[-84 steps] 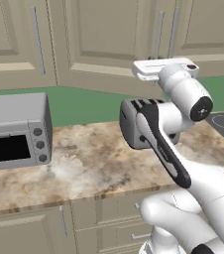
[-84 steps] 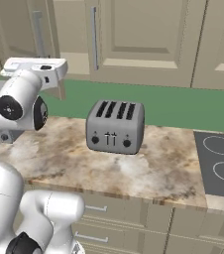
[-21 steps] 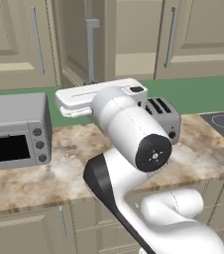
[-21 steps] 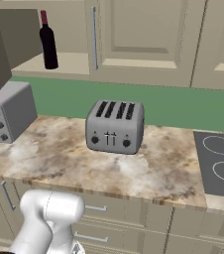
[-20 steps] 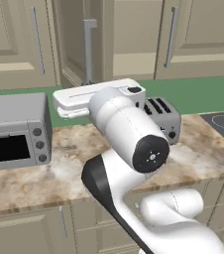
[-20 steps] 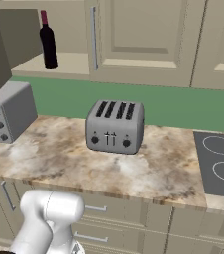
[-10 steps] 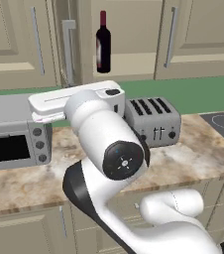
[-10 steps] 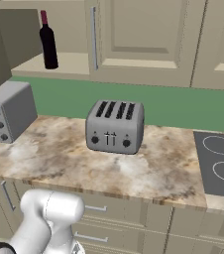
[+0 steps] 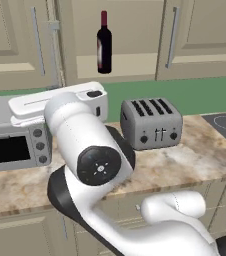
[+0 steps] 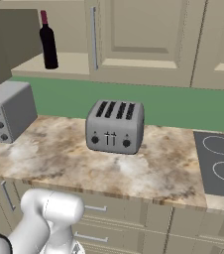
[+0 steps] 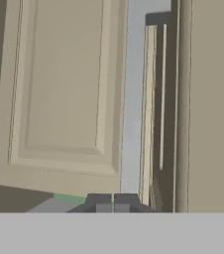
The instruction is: Get the candle and the wine from the cabinet and move them to the dining counter.
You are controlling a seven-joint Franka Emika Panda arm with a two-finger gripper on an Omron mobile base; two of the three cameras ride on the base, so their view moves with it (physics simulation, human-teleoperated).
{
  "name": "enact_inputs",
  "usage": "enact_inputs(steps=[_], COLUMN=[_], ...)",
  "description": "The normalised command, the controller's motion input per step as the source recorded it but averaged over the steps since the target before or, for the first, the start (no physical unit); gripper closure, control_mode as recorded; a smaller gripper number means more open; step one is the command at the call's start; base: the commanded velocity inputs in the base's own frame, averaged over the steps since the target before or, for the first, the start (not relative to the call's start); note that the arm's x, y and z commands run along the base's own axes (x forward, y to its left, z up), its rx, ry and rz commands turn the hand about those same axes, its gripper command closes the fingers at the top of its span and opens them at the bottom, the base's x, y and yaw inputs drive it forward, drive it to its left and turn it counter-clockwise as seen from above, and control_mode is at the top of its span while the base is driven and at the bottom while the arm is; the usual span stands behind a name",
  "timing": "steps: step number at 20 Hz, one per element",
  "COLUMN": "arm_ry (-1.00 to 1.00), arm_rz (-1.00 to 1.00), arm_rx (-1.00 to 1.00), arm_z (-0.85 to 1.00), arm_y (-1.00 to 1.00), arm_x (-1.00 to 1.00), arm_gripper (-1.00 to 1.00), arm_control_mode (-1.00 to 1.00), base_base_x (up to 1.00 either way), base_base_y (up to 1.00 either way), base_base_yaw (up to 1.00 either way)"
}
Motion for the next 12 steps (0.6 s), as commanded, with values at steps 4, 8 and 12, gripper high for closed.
enact_inputs(steps=[4,8,12], arm_ry=[0.0,0.0,0.0], arm_rz=[0.0,0.0,0.0], arm_rx=[-0.02,-0.01,-0.01], arm_z=[0.0,0.0,0.0], arm_y=[0.28,0.26,0.23], arm_x=[0.0,0.0,0.0], arm_gripper=[1.0,1.0,1.0], arm_control_mode=[-1.0,-1.0,-1.0], base_base_x=[0.0,0.0,0.0], base_base_y=[0.0,0.0,0.0], base_base_yaw=[0.0,0.0,0.0])
